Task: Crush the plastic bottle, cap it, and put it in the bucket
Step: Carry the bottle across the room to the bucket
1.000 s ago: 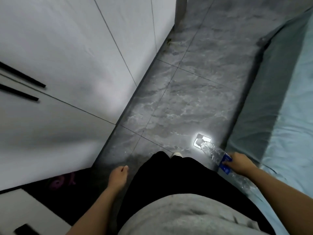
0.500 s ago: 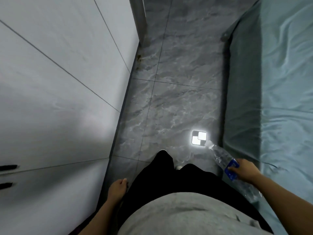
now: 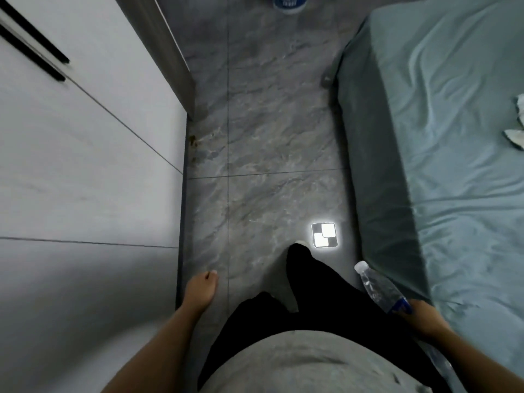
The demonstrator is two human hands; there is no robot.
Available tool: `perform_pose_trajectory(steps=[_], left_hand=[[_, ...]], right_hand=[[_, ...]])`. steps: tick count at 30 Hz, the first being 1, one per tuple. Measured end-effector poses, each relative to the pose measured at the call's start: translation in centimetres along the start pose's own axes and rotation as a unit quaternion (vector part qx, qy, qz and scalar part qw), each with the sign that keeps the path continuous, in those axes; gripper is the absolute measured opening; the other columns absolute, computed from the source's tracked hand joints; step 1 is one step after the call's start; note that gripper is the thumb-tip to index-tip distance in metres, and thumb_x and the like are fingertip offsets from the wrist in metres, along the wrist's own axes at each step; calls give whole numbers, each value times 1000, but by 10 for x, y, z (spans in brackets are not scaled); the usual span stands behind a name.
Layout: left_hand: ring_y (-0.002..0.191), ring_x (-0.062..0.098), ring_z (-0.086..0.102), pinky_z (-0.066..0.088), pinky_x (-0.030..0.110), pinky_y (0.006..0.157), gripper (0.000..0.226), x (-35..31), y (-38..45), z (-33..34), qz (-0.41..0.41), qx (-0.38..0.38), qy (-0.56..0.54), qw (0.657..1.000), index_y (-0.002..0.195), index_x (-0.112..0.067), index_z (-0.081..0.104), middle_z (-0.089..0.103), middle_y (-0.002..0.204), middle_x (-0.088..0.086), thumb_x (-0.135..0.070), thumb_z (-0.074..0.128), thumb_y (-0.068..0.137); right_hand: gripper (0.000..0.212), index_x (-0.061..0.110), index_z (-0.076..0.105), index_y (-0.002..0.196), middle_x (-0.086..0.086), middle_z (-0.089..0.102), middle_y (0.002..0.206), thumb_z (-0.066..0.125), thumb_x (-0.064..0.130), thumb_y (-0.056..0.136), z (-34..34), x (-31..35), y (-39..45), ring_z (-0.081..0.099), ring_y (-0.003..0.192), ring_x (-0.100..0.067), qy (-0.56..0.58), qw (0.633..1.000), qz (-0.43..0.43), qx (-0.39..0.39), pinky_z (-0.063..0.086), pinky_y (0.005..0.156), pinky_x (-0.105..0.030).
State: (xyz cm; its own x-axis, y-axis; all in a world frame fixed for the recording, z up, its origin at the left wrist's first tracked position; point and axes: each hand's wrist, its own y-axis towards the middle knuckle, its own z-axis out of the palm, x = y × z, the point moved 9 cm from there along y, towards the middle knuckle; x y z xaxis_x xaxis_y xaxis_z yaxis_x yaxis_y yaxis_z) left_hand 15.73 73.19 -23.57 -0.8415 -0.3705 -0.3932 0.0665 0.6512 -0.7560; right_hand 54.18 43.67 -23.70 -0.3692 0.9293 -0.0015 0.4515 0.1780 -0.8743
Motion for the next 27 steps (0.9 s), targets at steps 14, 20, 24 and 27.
perform_pose_trajectory(steps=[14,20,24,27], left_hand=[[57,18,48,32,27,55,48,-115,67,-40,-58,-15,23,998,47,-16,50,52,54,3,-16,41,95],[55,15,48,32,24,54,46,-187,141,-85,-51,-18,15,998,53,-12,54,54,56,3,-18,38,95],[71,27,56,46,39,71,43,-245,189,-113,-27,-12,-18,999,57,-8,56,60,71,19,-18,39,95],[77,32,60,46,39,74,41,-294,225,-128,-5,-3,-4,1000,66,-1,61,63,77,25,-19,39,95]], right_hand=[[28,1,65,97,-24,69,103,65,24,83,-210,181,91,63,101,-37,39,992,-91,-73,48,80,-35],[26,1,65,99,-22,70,102,63,22,84,-246,224,120,65,97,-34,39,996,-61,-45,42,72,-29],[11,10,66,84,-15,69,89,60,19,85,-264,239,128,66,96,-30,26,999,-37,-24,40,68,-25],[11,10,66,78,-11,65,75,60,15,86,-278,242,137,67,95,-30,33,999,-12,-15,37,67,-25]])
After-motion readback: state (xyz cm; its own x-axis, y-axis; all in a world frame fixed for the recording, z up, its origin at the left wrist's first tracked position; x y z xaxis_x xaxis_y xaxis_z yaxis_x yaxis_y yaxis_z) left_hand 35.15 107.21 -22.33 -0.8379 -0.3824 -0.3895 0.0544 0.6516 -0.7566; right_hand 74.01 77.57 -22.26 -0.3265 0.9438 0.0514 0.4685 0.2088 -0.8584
